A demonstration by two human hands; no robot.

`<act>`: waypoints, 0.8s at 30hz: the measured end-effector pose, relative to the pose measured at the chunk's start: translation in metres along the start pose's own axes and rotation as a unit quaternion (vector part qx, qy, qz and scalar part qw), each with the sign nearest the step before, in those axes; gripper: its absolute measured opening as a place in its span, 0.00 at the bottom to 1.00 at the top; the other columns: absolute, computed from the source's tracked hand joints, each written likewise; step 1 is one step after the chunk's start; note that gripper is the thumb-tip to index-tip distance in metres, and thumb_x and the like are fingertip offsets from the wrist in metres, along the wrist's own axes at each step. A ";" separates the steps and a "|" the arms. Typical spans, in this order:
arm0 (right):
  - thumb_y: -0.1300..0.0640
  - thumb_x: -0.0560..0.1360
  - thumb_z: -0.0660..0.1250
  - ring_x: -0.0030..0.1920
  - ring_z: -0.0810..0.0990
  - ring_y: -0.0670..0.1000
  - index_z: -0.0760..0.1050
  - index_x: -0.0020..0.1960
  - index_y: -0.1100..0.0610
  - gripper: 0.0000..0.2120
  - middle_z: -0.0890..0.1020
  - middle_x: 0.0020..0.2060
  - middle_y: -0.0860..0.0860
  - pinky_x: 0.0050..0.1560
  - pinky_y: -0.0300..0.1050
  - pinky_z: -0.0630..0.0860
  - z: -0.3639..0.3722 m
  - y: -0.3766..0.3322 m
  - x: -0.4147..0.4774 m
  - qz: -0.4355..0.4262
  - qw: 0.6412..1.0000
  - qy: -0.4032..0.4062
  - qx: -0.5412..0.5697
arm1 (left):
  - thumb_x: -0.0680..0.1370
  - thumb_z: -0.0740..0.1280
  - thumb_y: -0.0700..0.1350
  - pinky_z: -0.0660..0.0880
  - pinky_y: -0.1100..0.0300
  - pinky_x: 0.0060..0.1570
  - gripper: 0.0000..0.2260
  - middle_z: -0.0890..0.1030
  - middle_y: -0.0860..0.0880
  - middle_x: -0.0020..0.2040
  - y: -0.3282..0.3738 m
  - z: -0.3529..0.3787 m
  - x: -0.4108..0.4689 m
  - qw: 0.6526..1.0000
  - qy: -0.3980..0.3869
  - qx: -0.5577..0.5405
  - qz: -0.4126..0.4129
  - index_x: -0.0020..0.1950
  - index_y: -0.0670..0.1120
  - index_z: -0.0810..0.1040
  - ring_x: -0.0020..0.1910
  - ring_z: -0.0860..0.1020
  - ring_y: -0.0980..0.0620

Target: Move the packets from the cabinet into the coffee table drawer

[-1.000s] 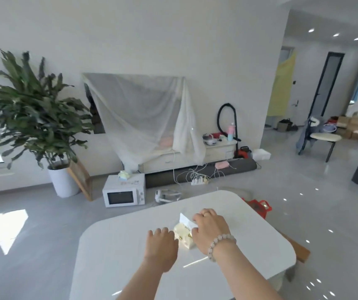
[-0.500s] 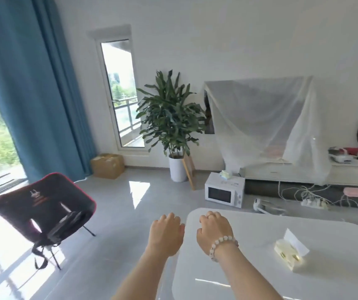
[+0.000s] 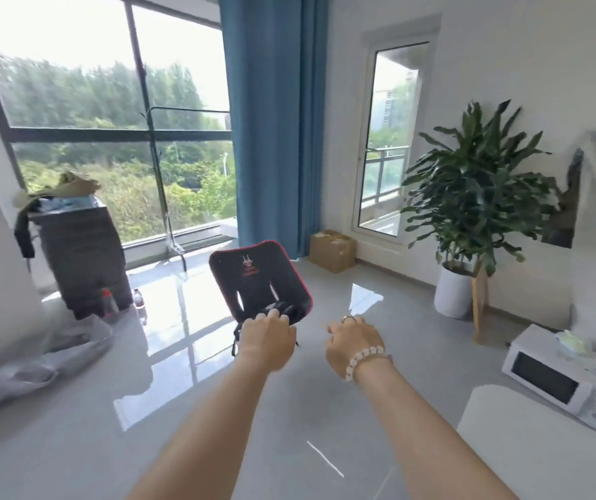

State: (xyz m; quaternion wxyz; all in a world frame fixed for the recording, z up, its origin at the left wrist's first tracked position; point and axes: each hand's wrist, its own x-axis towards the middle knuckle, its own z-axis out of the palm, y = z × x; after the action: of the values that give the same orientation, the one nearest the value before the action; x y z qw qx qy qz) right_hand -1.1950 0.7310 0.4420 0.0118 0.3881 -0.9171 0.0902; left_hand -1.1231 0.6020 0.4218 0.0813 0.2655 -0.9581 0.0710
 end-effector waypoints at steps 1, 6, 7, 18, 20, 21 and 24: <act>0.60 0.79 0.50 0.68 0.66 0.55 0.70 0.67 0.58 0.19 0.70 0.67 0.55 0.65 0.47 0.64 0.006 -0.022 0.008 -0.017 1.000 -0.010 0.001 | 0.82 0.50 0.49 0.70 0.52 0.53 0.17 0.74 0.46 0.59 -0.025 0.004 -0.002 1.000 -0.009 0.010 -0.020 0.62 0.44 0.74 0.58 0.75 0.44; 0.59 0.79 0.50 0.68 0.65 0.55 0.69 0.68 0.60 0.20 0.69 0.68 0.56 0.66 0.50 0.66 0.037 -0.123 0.045 -0.097 0.995 -0.036 -0.008 | 0.83 0.49 0.50 0.70 0.53 0.54 0.19 0.75 0.45 0.59 -0.131 0.016 -0.022 0.995 -0.015 0.002 -0.099 0.63 0.43 0.73 0.58 0.75 0.44; 0.58 0.79 0.50 0.68 0.65 0.55 0.69 0.68 0.60 0.19 0.69 0.67 0.56 0.66 0.50 0.66 0.042 -0.145 0.053 -0.117 0.993 -0.033 -0.006 | 0.83 0.49 0.50 0.71 0.53 0.54 0.18 0.75 0.45 0.60 -0.153 0.019 -0.027 0.993 -0.016 0.001 -0.119 0.63 0.43 0.73 0.58 0.76 0.44; 0.57 0.80 0.49 0.67 0.65 0.55 0.69 0.66 0.61 0.19 0.70 0.65 0.57 0.65 0.50 0.67 0.093 -0.357 0.105 -0.333 0.939 -0.076 -0.025 | 0.83 0.48 0.50 0.69 0.54 0.57 0.18 0.74 0.45 0.63 -0.348 0.060 -0.099 0.935 -0.087 0.002 -0.344 0.62 0.44 0.72 0.62 0.73 0.44; 0.56 0.80 0.50 0.67 0.66 0.54 0.69 0.67 0.61 0.19 0.70 0.65 0.57 0.64 0.49 0.67 0.109 -0.393 0.112 -0.368 0.925 -0.087 -0.033 | 0.83 0.48 0.50 0.68 0.54 0.58 0.18 0.73 0.45 0.63 -0.381 0.069 -0.112 0.915 -0.092 -0.023 -0.393 0.62 0.44 0.72 0.62 0.73 0.44; 0.56 0.80 0.50 0.67 0.66 0.54 0.70 0.67 0.61 0.20 0.70 0.65 0.57 0.64 0.48 0.66 0.117 -0.410 0.116 -0.385 0.918 -0.093 -0.036 | 0.83 0.48 0.50 0.68 0.53 0.58 0.19 0.74 0.45 0.63 -0.396 0.072 -0.116 0.906 -0.091 -0.035 -0.413 0.62 0.44 0.72 0.63 0.73 0.44; 0.56 0.80 0.51 0.67 0.67 0.54 0.70 0.66 0.60 0.19 0.71 0.65 0.56 0.63 0.47 0.67 0.134 -0.466 0.131 -0.440 0.893 -0.091 -0.038 | 0.83 0.48 0.51 0.68 0.53 0.58 0.18 0.74 0.44 0.62 -0.440 0.073 -0.125 0.886 -0.077 -0.044 -0.456 0.61 0.44 0.72 0.62 0.73 0.43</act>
State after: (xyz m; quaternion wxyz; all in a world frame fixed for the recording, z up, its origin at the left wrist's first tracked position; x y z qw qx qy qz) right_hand -0.9475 0.2962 0.3955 -0.0184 0.7575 -0.6526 0.0052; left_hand -0.7974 0.2771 0.3669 0.0423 0.6738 -0.7368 -0.0364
